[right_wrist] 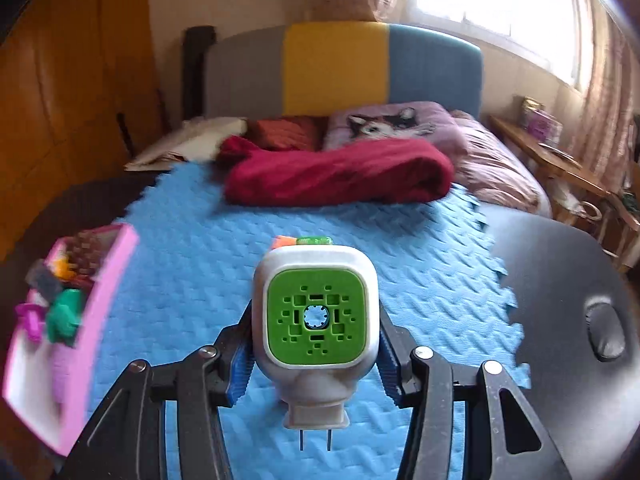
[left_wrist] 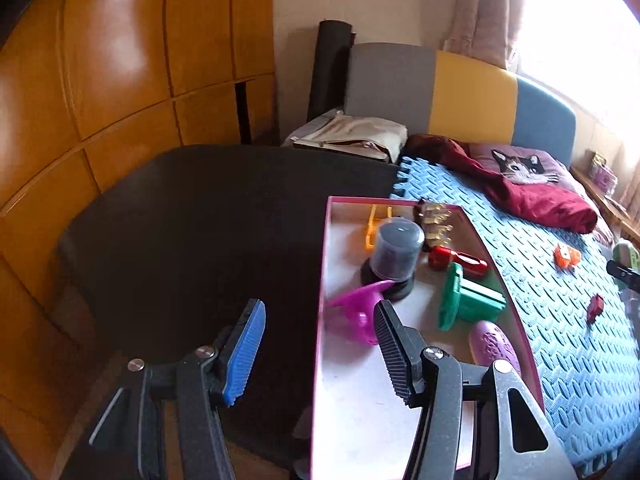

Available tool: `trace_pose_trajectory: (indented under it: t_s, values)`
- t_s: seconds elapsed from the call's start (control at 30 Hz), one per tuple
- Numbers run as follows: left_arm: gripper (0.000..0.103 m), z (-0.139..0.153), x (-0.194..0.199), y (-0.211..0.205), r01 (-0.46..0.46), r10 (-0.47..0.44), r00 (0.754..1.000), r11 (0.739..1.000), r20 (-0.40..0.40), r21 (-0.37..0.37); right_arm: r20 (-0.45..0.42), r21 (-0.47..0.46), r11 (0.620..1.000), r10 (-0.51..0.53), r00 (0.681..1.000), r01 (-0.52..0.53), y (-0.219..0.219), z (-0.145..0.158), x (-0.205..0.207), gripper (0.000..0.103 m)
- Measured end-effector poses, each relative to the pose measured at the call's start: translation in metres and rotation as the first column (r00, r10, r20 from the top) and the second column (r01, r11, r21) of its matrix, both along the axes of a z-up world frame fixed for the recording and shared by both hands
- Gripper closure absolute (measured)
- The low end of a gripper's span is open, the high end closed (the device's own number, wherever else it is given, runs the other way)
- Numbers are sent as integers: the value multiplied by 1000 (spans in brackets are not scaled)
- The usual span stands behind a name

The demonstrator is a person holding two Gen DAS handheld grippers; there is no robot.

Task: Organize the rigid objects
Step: 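Carry the white-green plug into the tray and release it with the right gripper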

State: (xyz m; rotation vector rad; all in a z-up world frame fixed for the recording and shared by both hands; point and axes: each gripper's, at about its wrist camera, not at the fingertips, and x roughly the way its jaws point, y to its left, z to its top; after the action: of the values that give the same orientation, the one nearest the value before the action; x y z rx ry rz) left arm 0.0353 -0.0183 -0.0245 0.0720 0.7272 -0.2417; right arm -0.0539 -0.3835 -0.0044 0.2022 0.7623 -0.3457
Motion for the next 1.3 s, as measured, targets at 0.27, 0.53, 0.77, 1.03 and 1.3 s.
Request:
trace_pose_trajectory:
  t_s: [0.27,0.53,0.77,1.03,1.3]
  values:
    - [46,-3,8,25,-57,57,998,998,-4,-12,47,24,931,362,931,-363,140,21,39,51]
    - [46,-7,13,45,-105,105,994,994,-10,-20,-25,110,850,521,853,-516,230,-6,66,51]
    - [46,-7,16,49,-116,116,993,993,-11,-29,-89,147,858,506,858,-491,256,-30,86,51]
    - [46,-11,16,49,-118,117,993,993,-22,-21,-129,198,894,431,893,-403,249,-54,109,51]
    - [46,-14,17,46,-108,107,994,994,-27,-13,-145,236,896,415,898,-376,246,-69,111,49]
